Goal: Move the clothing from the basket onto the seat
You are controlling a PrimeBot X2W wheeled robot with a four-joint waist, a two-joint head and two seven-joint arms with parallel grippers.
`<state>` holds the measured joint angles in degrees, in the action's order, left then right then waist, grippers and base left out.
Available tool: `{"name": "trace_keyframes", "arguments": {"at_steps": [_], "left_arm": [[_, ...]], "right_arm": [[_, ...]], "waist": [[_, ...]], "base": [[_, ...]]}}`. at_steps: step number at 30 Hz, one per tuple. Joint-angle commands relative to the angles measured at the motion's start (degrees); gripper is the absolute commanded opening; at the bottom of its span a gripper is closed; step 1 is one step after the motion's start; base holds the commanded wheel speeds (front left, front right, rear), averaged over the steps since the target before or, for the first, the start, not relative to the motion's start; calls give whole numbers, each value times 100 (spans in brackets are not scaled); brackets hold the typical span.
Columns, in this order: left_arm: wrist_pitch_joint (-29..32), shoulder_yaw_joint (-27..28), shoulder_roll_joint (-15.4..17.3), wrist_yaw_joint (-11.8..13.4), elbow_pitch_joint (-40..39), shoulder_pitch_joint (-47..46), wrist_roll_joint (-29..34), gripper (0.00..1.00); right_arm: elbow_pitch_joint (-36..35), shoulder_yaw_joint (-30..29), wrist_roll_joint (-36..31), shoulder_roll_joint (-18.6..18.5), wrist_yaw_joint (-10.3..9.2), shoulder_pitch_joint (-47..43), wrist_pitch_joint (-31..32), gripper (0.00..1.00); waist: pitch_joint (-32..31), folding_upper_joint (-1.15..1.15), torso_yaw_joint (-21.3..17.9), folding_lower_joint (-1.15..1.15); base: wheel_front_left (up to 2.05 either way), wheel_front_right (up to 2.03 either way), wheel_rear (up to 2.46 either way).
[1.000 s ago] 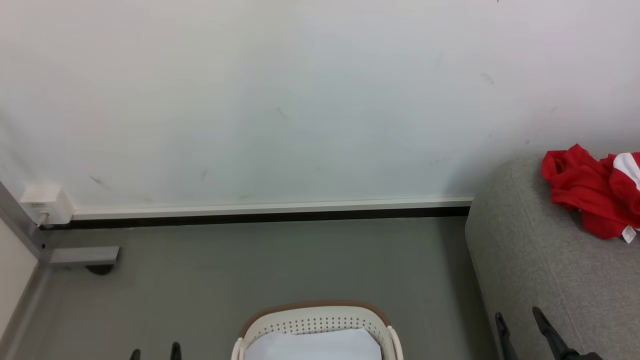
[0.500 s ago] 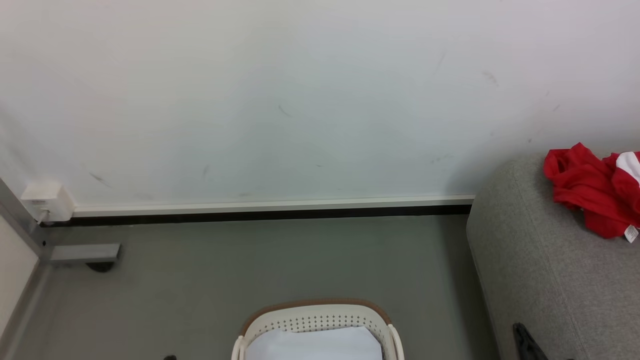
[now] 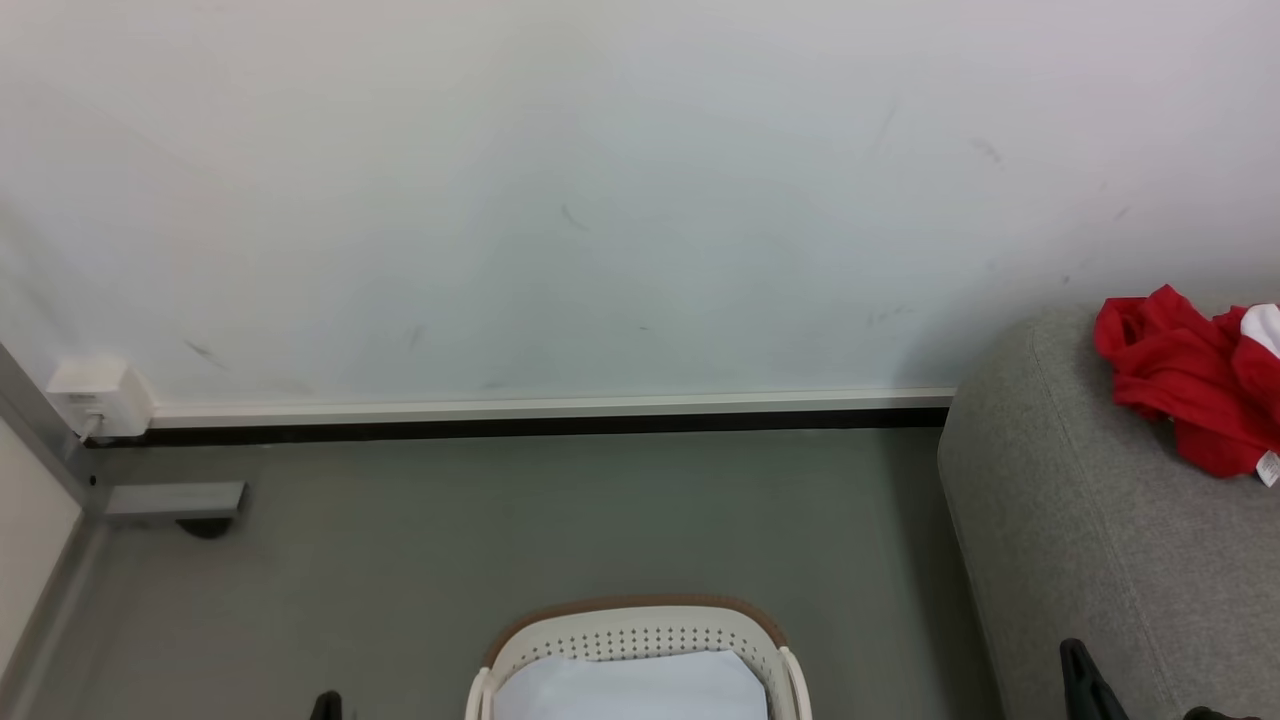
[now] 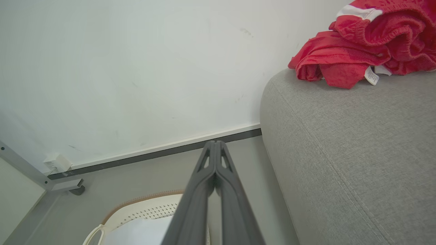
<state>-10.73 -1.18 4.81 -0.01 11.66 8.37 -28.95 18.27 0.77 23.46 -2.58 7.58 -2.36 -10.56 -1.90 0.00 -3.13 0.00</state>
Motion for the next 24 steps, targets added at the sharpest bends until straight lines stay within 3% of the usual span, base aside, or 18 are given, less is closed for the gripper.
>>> {"name": "trace_keyframes", "arguments": {"at_steps": [1, 24], "left_arm": [[47, 53, 33, -31, -55, -159, -220, 0], [561, 274, -36, -256, 26, -571, -2109, 0]], "right_arm": [[-123, -51, 230, -25, -2, 188, 36, 0], [-225, -264, 2278, -33, -5, 415, 553, 0]], "waist": [[2, 0, 4, 0], [46, 0, 69, 0]], "base": [[0, 0, 0], [0, 0, 0]]}}
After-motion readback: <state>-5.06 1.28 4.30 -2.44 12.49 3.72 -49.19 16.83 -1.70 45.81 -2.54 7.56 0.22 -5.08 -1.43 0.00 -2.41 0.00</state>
